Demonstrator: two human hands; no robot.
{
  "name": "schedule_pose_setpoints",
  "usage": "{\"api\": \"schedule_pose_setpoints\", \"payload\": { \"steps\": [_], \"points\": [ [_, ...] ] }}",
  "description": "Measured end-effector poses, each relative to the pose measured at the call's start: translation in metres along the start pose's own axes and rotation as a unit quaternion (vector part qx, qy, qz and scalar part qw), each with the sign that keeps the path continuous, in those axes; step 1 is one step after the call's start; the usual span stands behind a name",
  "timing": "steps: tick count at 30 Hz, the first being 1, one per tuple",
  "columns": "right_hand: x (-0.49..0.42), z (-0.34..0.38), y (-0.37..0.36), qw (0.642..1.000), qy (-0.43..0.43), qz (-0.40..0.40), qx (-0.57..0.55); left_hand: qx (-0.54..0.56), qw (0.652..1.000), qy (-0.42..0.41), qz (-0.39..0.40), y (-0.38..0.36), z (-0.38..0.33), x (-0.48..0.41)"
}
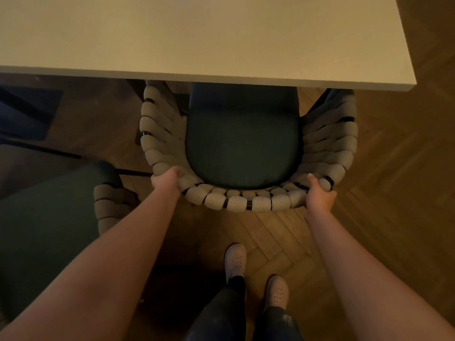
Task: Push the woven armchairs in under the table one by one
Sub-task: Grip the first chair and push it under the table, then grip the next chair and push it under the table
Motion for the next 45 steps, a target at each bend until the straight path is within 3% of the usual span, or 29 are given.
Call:
{"api": "schedule_pose_setpoints", "payload": {
  "steps": [6, 12, 22, 27, 30, 34, 36, 38, 40, 41, 45],
  "points": [
    [0.051, -0.037, -0.004, 0.996, 0.017, 0.081, 0.021, -0.043, 0.996, -0.08, 0.022, 0.034, 0.027, 0.037],
    [0.115, -0.092, -0.01, 0.973, 0.022, 0.192, 0.124, -0.081, 0.973, -0.204, 0.068, 0.096, 0.094, 0.069],
    [0.25, -0.211, 0.016, 0.89, 0.047, 0.357, 0.278, -0.171, 0.915, -0.359, -0.069, 0.252, 0.21, 0.109],
    [0.327, -0.282, 0.015, 0.849, 0.018, 0.411, 0.332, -0.121, 0.915, -0.318, -0.218, 0.366, 0.255, 0.097],
    [0.367, -0.318, 0.002, 0.85, -0.027, 0.421, 0.317, -0.104, 0.905, -0.275, -0.308, 0.438, 0.267, 0.079],
    [0.418, -0.365, -0.028, 0.876, -0.105, 0.399, 0.25, 0.138, 0.92, -0.092, -0.356, 0.533, 0.287, 0.036],
    [0.438, -0.386, -0.043, 0.9, -0.118, 0.357, 0.221, 0.26, 0.909, 0.032, -0.324, 0.567, 0.3, 0.009],
    [0.457, -0.404, -0.057, 0.932, -0.126, 0.288, 0.18, 0.305, 0.927, 0.099, -0.193, 0.591, 0.306, -0.026],
    [0.469, -0.416, -0.067, 0.957, -0.143, 0.222, 0.122, 0.305, 0.946, 0.102, -0.038, 0.605, 0.3, -0.053],
    [0.471, -0.419, -0.071, 0.965, -0.149, 0.195, 0.09, 0.297, 0.95, 0.096, 0.002, 0.612, 0.294, -0.063],
    [0.46, -0.397, -0.07, 0.987, -0.09, 0.108, 0.073, 0.335, 0.935, 0.103, 0.06, 0.613, 0.275, -0.078]
  ]
}}
Point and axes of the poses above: each hand's wrist, its own x-axis away from the middle knuckle, its own y-axis out of the back of the hand, z = x × y, the point moved 6 cm from there along -x, towards the middle knuckle, and after that the axes turned 6 degrees about -x, right-handed, at the moved point
